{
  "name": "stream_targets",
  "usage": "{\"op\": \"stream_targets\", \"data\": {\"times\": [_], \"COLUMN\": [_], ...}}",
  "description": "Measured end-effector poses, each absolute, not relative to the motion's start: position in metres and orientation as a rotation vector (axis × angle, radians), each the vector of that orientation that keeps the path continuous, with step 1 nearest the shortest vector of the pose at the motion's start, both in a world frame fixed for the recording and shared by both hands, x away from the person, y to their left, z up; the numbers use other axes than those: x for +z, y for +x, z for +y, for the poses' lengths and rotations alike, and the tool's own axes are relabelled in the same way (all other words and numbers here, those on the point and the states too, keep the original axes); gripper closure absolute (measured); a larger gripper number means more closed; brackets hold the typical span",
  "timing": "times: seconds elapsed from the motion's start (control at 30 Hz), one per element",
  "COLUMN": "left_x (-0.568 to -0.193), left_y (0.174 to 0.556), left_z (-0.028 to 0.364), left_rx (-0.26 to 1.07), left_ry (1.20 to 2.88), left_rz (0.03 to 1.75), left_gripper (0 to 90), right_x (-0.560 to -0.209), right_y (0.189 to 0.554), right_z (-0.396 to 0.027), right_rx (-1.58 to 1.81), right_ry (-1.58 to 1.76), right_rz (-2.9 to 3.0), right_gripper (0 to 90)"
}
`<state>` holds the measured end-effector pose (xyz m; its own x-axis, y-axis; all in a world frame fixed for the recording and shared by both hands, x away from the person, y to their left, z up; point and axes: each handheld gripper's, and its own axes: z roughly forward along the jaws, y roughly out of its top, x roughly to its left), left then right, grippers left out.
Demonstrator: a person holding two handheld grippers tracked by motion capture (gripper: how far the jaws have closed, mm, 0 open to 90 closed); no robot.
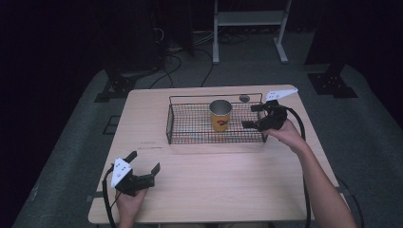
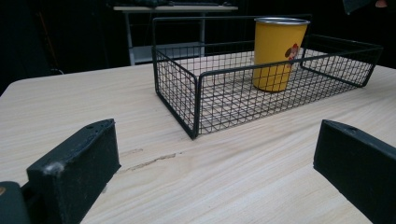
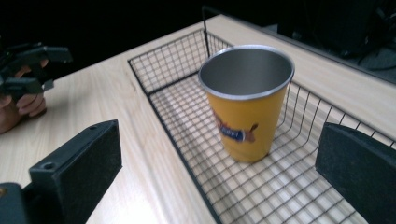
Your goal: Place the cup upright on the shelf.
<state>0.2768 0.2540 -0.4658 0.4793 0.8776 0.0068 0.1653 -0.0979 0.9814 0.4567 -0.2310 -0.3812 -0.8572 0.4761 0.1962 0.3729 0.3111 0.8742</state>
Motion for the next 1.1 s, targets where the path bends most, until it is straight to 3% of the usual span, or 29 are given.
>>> {"op": "stream_targets", "data": {"times": [1.1], "left_x": [-0.466], "left_y": [0.277], "left_z": [0.254], "left_rx": [0.779], "left_ry": [1.579], "left_rz": [0.93], "left_gripper": [0.0], "right_x": [-0.407], "right_y": [0.419], "right_z": [-0.245], "right_rx": [1.656], "right_ry": [0.788], "right_rz": [2.466], "right_gripper": [0.2]}}
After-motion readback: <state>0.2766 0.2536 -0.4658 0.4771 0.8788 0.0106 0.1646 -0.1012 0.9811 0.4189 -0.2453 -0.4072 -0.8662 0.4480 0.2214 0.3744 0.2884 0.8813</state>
